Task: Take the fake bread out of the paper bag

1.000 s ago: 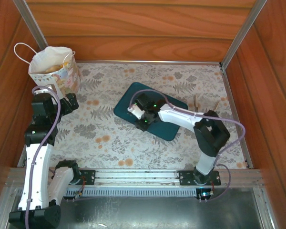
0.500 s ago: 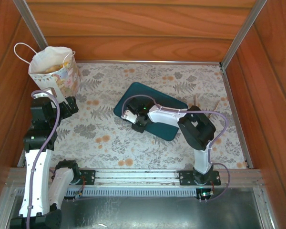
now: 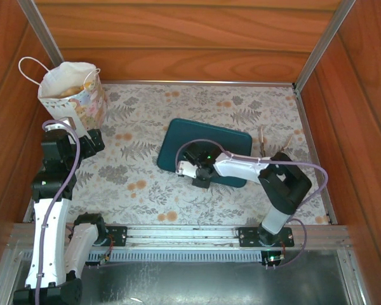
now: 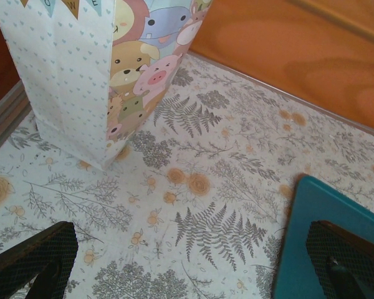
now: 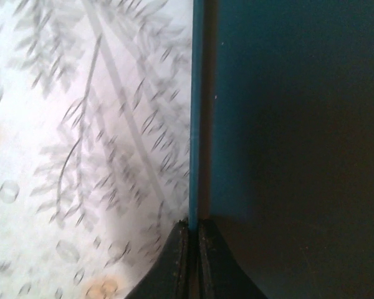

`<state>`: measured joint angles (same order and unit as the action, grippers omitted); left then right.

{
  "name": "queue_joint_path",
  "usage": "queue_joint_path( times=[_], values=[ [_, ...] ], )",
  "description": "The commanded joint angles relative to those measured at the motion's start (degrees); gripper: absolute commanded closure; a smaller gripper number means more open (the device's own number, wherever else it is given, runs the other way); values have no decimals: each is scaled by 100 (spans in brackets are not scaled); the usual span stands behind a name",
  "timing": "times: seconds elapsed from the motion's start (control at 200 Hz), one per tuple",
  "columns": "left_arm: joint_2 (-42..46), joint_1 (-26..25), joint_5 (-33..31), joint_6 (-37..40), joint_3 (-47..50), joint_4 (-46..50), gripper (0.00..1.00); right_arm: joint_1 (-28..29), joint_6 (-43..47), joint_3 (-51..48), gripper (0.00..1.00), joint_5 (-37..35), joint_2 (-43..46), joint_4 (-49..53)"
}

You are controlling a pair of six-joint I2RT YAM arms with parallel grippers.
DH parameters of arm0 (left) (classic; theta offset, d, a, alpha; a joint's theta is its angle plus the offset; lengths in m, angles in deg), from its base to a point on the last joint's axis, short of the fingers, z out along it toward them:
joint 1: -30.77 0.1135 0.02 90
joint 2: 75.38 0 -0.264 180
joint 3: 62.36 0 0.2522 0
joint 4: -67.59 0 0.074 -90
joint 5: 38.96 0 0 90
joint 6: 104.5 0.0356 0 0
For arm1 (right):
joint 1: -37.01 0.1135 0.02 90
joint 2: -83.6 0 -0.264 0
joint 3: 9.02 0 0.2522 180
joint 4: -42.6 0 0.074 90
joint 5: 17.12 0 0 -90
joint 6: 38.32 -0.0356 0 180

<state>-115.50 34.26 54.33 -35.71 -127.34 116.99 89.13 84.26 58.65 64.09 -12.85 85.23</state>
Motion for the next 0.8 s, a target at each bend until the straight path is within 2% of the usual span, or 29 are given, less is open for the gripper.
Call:
queue_joint_path(
  times=[0.0,0.095,0.3,0.445,0.795],
  values=[
    [-48,30,13,130,-17,62,0,26,359,-520,100,207,354,711],
    [-41,32,64,179,-61,88,0,-6,327,-1090,100,79,807,709],
    [-167,21,153,244,-78,84,0,-61,763,-1539,100,478,1615,789],
    [-247,21,192,319,-198,81,0,-96,1024,-1520,100,558,1505,805],
    [-536,21,198,470,-528,86,0,-351,1809,-1033,100,581,629,377]
  ],
)
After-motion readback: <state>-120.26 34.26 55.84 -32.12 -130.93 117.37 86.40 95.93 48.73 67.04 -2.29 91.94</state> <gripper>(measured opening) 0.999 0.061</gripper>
